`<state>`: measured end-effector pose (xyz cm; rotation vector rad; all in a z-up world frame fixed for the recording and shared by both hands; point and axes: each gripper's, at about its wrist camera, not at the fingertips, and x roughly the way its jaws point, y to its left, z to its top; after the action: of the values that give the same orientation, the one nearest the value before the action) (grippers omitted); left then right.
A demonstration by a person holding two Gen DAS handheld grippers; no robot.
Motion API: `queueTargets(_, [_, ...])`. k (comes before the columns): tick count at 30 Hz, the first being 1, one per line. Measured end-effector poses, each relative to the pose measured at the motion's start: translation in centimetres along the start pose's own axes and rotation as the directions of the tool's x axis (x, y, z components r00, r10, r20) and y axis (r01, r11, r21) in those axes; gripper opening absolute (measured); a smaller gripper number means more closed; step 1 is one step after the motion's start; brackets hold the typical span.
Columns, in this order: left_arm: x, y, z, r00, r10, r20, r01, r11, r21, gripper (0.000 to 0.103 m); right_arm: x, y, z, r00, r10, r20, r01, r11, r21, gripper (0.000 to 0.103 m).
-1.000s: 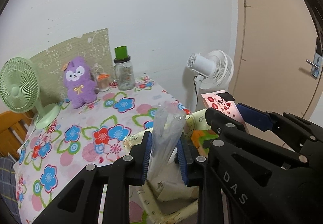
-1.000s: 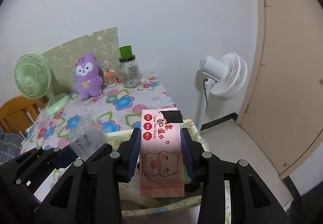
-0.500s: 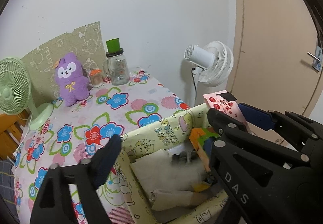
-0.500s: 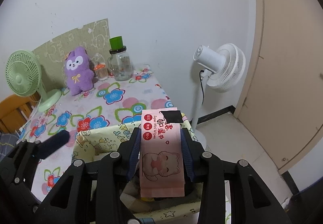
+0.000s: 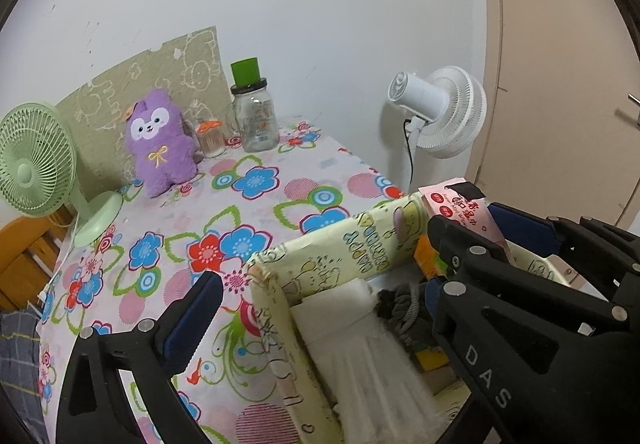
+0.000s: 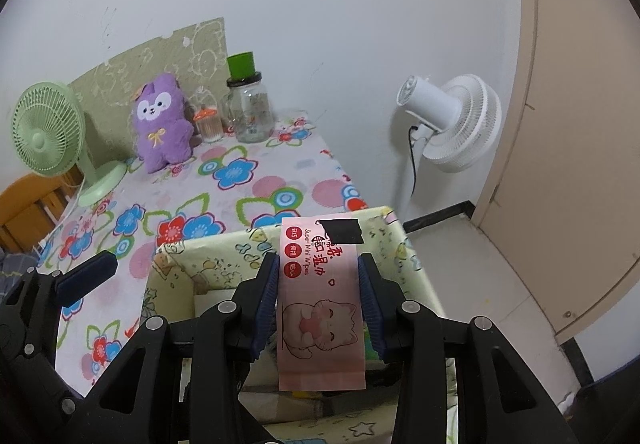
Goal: Organize soft objects
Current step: 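Lower the straws and pink packet into the box and open both tools, then withdraw both open tools up and away from the box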
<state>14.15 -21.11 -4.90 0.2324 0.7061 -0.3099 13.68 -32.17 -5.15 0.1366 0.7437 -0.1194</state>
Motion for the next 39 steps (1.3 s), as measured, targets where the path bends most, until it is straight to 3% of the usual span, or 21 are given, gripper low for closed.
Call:
queueTargets(7, [0.5,1.0,-0.8,1.0,0.019,-0.024,-0.019,1.0,-0.004,0.102,1.1,1.1,-0.6,0.999,0.026,-0.04,-0.026,1.0,0.001,0.046])
queueTargets(9, [0.5,1.1,-1.1,0.999,0.021,-0.029,-0.022,1.0,-0.004,0.102,1.3,1.4,-0.8,0.999,0.026,-0.048,-0.026,1.0,-0.004,0.061])
queueTargets(11, [0.6,1.4,-1.3,0.999,0.02,-0.032,-0.02,1.0,-0.007,0.102,1.4,1.7,-1.0,0.998,0.028,-0.055,-0.028,1.0,-0.002,0.07])
queueTargets(18, [0.1,1.6,-1.8,0.999,0.019,-0.032,-0.019,1.0,-0.007,0.102,1.2,2.3,-1.5,0.998,0.012,-0.058,-0.012,1.0,-0.002,0.082])
queueTargets(39, [-3.8,4.4,-3.8,0.999,0.043,0.008,-0.043,0.999,-0.03,0.102,-2.3,5.9,-2.9,0.999,0.021,-0.032,-0.022,0.999,-0.03,0.085])
